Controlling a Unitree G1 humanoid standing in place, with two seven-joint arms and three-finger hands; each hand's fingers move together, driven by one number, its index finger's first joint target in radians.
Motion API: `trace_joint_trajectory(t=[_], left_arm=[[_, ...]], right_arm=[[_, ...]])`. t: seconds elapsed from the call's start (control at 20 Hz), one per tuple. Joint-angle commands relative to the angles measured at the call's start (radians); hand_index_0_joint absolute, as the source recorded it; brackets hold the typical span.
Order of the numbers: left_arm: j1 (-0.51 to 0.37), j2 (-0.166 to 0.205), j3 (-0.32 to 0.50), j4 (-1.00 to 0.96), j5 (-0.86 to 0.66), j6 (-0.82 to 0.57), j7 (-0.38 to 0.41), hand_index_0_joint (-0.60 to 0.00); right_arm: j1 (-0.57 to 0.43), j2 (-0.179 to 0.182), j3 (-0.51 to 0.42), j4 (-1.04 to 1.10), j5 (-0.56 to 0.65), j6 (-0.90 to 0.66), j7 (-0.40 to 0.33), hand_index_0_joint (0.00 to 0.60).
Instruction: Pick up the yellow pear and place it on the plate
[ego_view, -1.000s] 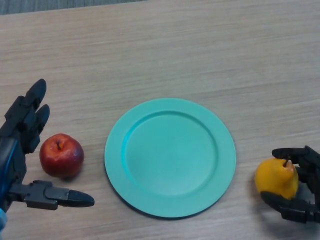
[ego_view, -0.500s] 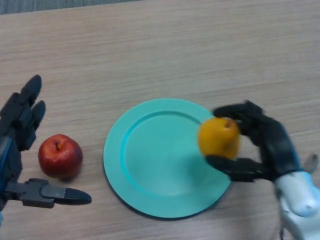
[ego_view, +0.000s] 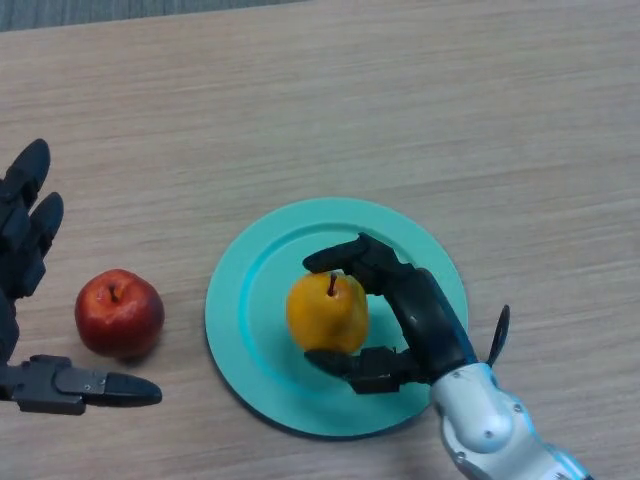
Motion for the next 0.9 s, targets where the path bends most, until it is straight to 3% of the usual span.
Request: trace_joint_trajectory(t=[0.05,0.2,0.25,0.3,0.45,0.65,0.9], left_arm=[[-0.006,0.025,0.058,-0.046,0.001,-0.126,-0.015,0.0],[-0.013,0.014,0.072,-0.055,-0.041,-0.105,0.01,0.0],[-0.014,0.014,0.072,-0.055,-0.041,-0.106,0.012,0.0],[-0.013,0.015,0.072,-0.055,-0.042,-0.106,0.016,0.0],[-0.012,0.011,0.064,-0.049,-0.054,-0.138,0.053,0.0],[-0.009,0.007,0.067,-0.054,-0.059,-0.15,0.062,0.0],[-0.01,0.021,0.066,-0.045,-0.047,-0.144,0.051,0.0]], right_arm=[[-0.07,0.0,-0.009,-0.015,-0.023,-0.144,-0.119,0.6],[-0.059,0.0,0.017,-0.012,-0.033,-0.091,-0.079,0.6],[-0.058,0.0,0.018,-0.014,-0.034,-0.086,-0.075,0.501],[-0.056,0.0,0.019,-0.017,-0.041,-0.075,-0.069,0.35],[-0.043,0.0,0.029,-0.045,-0.078,-0.039,-0.055,0.001],[-0.045,0.0,-0.004,-0.105,-0.014,-0.041,-0.055,0.0],[-0.006,0.0,-0.152,-0.31,0.048,0.023,0.017,0.0]])
